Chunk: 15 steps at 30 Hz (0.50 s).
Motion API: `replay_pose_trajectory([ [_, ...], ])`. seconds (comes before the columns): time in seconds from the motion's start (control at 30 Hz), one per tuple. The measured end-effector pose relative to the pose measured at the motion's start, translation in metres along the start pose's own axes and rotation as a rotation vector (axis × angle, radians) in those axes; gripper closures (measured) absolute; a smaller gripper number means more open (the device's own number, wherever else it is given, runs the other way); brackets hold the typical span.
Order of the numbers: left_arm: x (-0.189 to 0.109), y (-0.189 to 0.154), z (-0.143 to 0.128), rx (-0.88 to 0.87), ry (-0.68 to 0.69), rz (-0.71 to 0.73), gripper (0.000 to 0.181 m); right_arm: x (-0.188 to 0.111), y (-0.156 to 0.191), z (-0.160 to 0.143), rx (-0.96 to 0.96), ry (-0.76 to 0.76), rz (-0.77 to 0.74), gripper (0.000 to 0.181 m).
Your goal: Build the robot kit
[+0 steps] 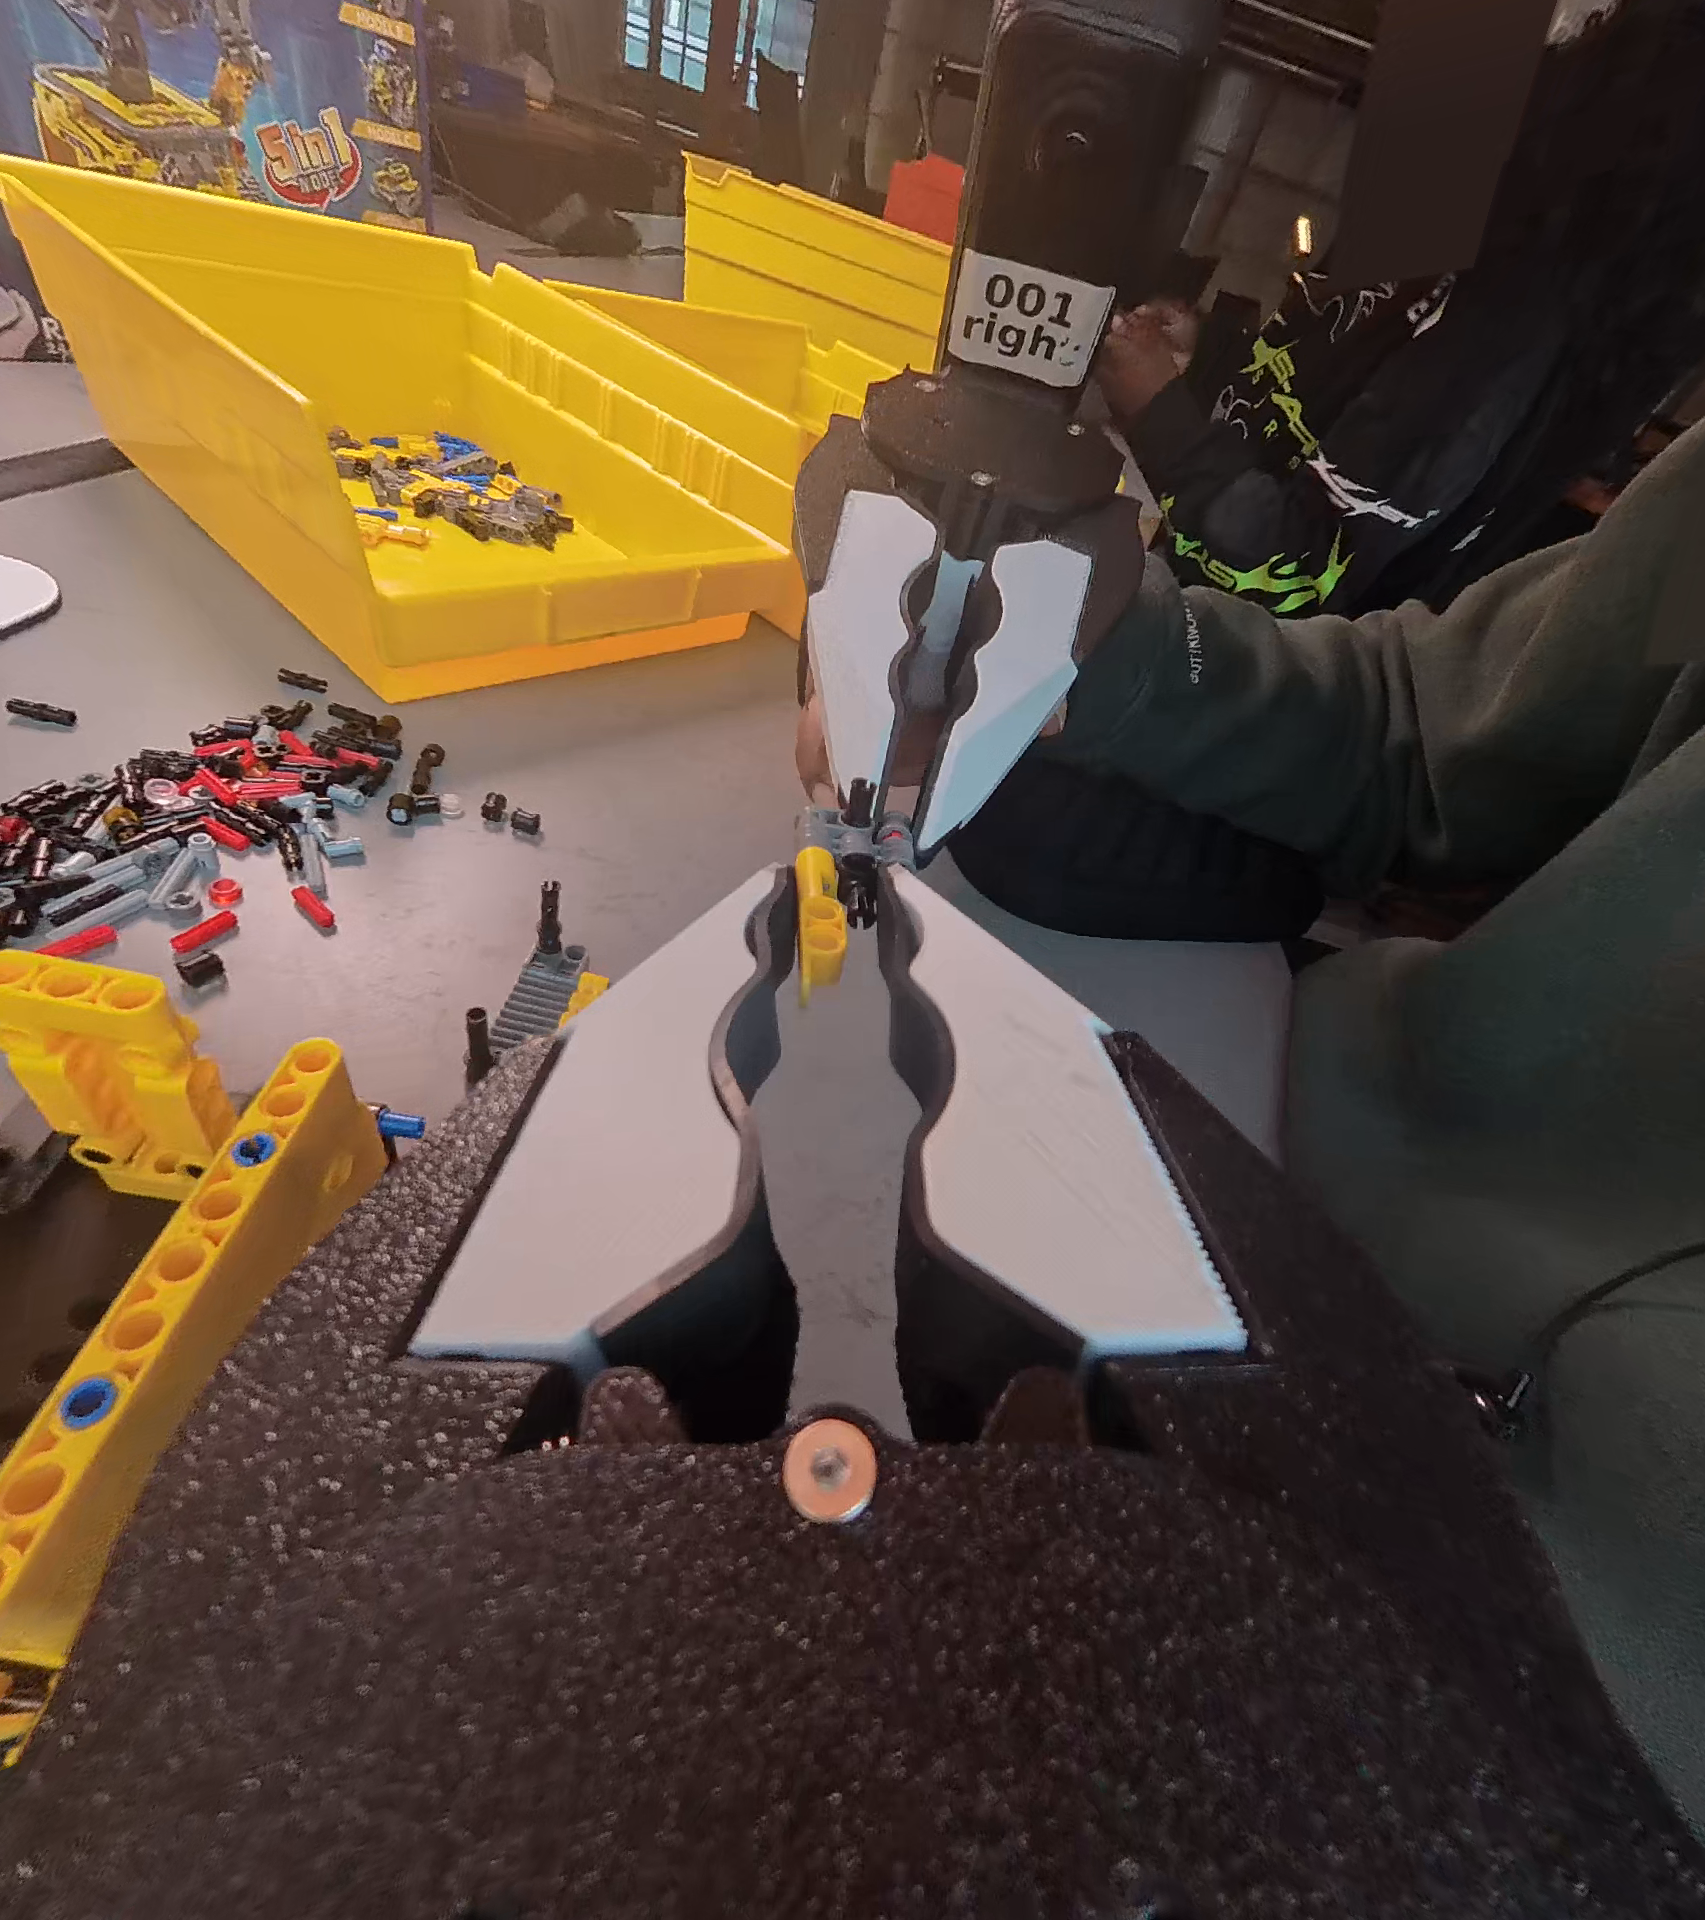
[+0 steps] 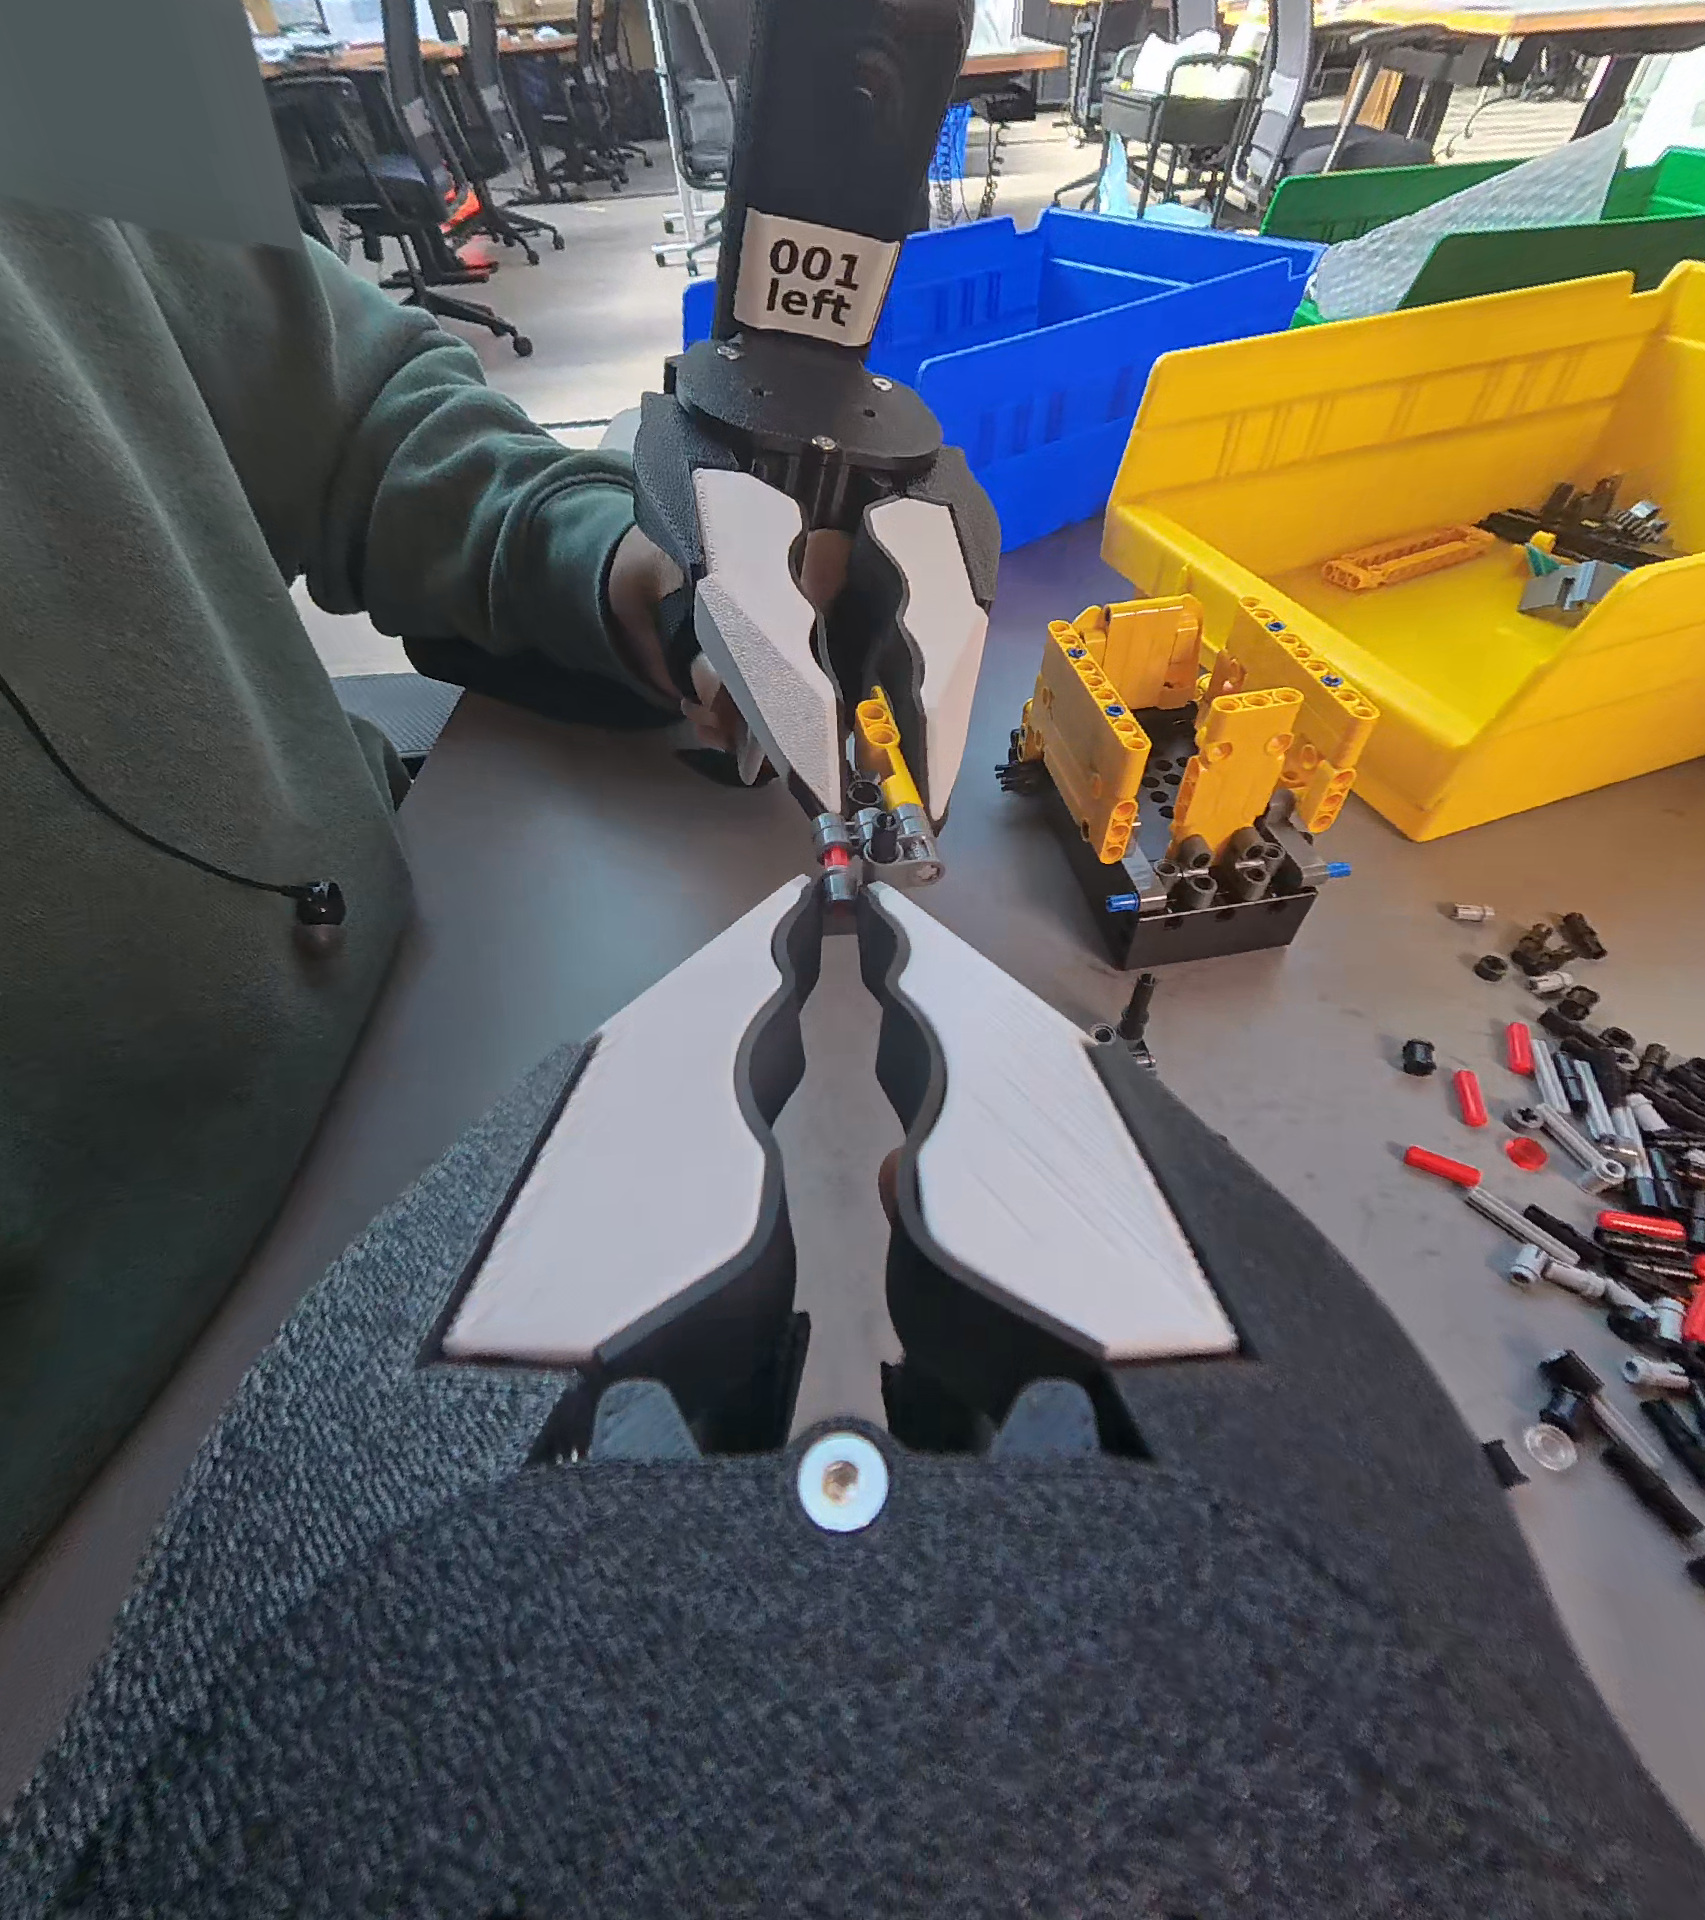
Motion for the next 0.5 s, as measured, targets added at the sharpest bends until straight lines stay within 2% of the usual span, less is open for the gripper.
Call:
replay_pose_trajectory([
  [0.27,0.003,0.004,0.000,0.046,0.000,0.065,0.167,-0.002,-0.006,-0.002,0.037,-0.009,-0.027,0.175],
  [0.5,-0.001,0.014,0.011,-0.106,-0.083,0.040,0.167,-0.007,-0.013,0.010,-0.001,-0.074,-0.138,0.164],
])
Point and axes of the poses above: each gripper's, where its closed fingertips meet, x out along the fingers, z out of its top, y = z × x across the jaws, the point moved 5 cm from there along -x, back along the fingers, and after that the axes turned 13 degrees about z, right-handed, at the moved point
